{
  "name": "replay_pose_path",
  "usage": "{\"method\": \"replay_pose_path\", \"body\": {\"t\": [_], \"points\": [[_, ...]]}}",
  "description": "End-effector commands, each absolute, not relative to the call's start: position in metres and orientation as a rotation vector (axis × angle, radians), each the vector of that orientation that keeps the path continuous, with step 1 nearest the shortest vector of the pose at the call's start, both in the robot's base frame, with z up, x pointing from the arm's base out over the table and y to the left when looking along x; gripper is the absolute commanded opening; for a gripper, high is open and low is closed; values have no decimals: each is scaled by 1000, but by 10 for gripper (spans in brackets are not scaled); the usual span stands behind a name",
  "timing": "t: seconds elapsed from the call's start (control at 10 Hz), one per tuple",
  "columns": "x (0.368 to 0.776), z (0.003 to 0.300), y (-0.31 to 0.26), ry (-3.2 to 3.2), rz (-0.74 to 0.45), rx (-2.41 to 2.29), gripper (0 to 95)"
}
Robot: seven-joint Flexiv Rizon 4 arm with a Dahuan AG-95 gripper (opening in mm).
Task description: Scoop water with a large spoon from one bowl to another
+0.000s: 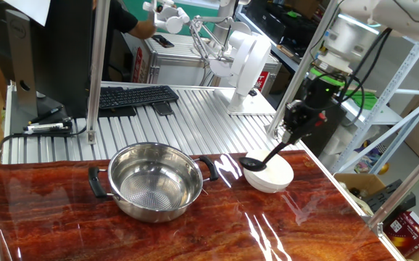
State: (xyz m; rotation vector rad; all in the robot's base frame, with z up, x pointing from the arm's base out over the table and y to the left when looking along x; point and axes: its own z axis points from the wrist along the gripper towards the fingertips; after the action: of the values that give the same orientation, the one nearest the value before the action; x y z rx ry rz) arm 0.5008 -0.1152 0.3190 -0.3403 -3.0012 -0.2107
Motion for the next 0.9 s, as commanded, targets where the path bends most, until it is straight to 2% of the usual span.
{"method": "replay_pose_path", "body": {"t": [0.1,0.5,0.9], "points": [[495,322,-104,-3001,-197,-371,0],[479,322,-72,-3007,-185,-466,0],[476,315,-67,-3016,-192,-476,0]]}}
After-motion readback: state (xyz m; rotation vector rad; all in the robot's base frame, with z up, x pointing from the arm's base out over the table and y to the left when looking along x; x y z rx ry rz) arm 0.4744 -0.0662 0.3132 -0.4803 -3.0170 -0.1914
